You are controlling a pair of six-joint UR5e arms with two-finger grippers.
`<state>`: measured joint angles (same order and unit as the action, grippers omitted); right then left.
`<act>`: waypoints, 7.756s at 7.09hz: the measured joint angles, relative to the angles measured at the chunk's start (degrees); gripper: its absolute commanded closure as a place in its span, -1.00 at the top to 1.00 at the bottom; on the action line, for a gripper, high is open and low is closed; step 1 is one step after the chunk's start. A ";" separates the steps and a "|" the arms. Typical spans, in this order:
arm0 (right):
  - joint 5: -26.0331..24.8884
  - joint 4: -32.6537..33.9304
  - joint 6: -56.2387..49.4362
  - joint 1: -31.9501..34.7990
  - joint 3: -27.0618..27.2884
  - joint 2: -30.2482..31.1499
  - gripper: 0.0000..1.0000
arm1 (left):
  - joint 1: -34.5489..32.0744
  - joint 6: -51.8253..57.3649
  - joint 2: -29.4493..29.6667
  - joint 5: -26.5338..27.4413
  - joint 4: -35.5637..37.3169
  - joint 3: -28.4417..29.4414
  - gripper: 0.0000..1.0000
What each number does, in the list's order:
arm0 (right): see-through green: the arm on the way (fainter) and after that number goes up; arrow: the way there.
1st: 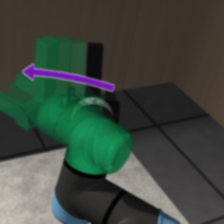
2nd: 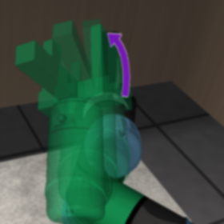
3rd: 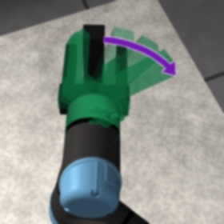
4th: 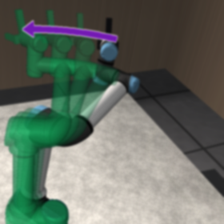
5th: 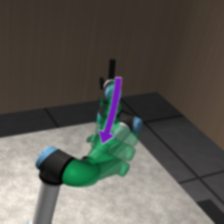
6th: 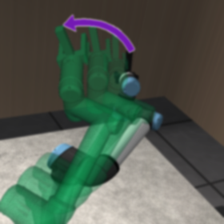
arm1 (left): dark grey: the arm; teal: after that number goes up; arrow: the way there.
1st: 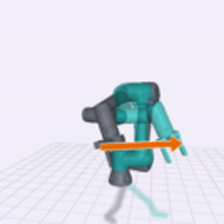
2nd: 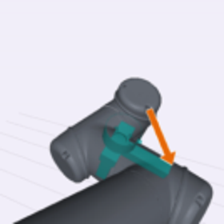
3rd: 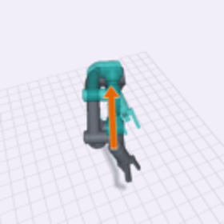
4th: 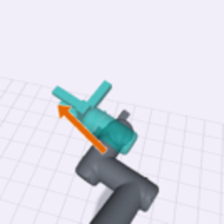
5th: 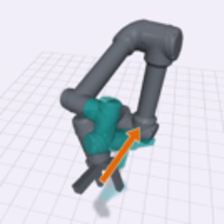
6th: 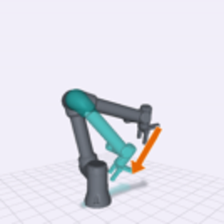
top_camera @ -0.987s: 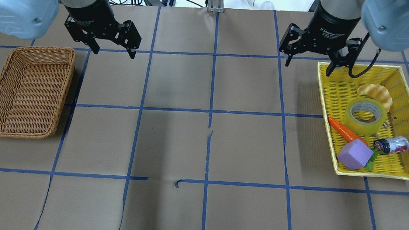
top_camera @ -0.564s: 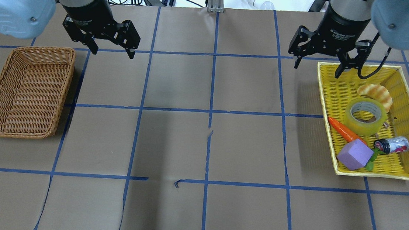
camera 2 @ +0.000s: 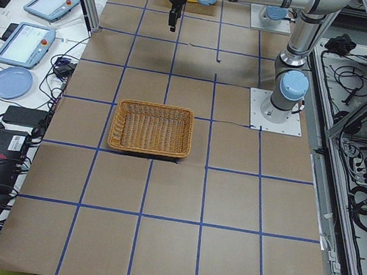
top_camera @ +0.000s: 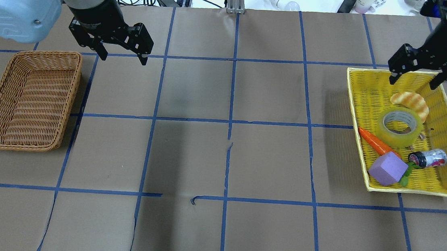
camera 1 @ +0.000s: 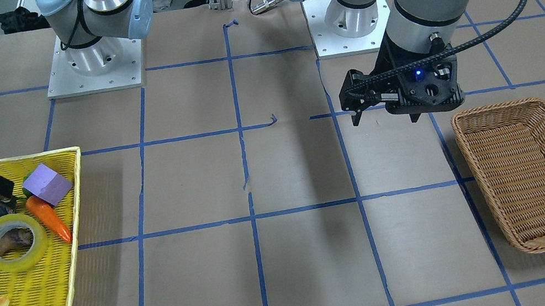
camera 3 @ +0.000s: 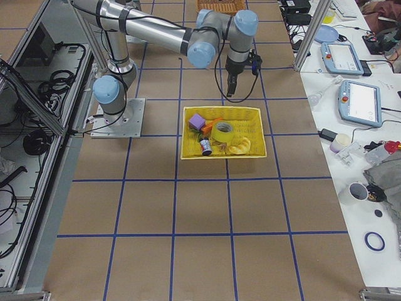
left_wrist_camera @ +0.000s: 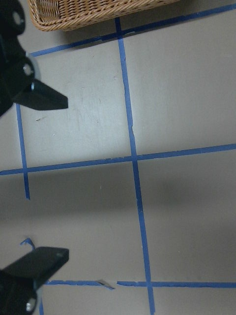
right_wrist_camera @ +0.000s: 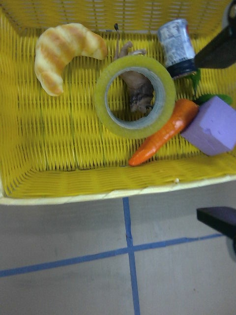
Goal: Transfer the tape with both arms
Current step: 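Lower the right gripper onto the yellow tape roll and grasp it, then carry the tape roll with the right gripper to the table center, then release the tape roll with the right gripper while the left gripper approaches, then lower the left gripper onto the tape roll while the right arm returns to rest, then grasp the tape roll with the left gripper and carry it into the wicker basket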
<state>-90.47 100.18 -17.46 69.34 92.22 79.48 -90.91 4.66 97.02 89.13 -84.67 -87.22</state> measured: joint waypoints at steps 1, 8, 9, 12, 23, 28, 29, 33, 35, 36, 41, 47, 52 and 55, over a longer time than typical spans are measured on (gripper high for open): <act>-0.56 5.95 -5.82 -3.19 3.02 -2.06 1.00 | 0.02 0.00 0.09 -0.03 0.02 -0.16 1.00; -1.85 21.06 -10.55 -7.31 11.80 -10.13 -0.99 | 0.03 0.00 0.97 -0.55 0.72 -0.50 1.00; -2.02 21.18 -10.64 -7.40 11.83 -10.32 -1.00 | 0.03 0.00 0.98 -0.60 0.75 -0.50 1.00; -4.45 20.73 -10.80 -7.46 11.30 -10.12 -1.00 | 0.03 0.00 0.98 -0.69 0.82 -0.52 1.00; 0.02 14.20 45.90 34.06 3.34 -6.90 -1.00 | 0.33 0.00 1.21 -0.28 0.84 -0.50 1.00; 0.03 21.81 66.30 50.45 3.74 -17.54 1.00 | 0.47 0.00 1.64 -0.29 0.91 -0.58 1.00; -0.21 21.84 66.40 50.90 3.71 -17.57 1.00 | 0.47 0.00 1.66 -0.33 0.91 -0.58 1.00; -0.55 16.57 54.30 40.52 3.47 -9.46 1.00 | 0.11 -0.56 1.73 -0.89 0.87 -1.27 1.00; -0.60 11.82 40.79 29.65 3.02 -4.33 1.00 | -0.81 -1.76 1.74 -3.40 1.61 -5.11 1.00; -0.91 9.10 33.40 24.90 2.56 -1.98 1.00 | -2.12 -2.98 1.76 -4.56 4.28 -8.55 1.00; -2.23 -3.22 22.53 18.32 -2.39 5.16 1.00 | -6.77 -6.86 6.53 -4.75 25.84 -26.00 1.00; 3.82 -5.13 17.00 19.23 -2.96 6.52 1.00 | -6.81 -6.19 14.39 -4.62 34.51 -26.04 -1.00; -0.84 -4.44 16.06 19.02 -2.15 6.24 1.00 | -0.50 1.52 10.00 2.61 27.83 -21.02 -1.00; -0.91 -4.22 16.05 19.05 -2.13 6.21 1.00 | 15.42 22.07 7.65 3.88 14.05 -11.13 -1.00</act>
<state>-91.38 95.96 -1.41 88.39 90.09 85.70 -75.49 26.73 104.66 93.02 -70.62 -98.35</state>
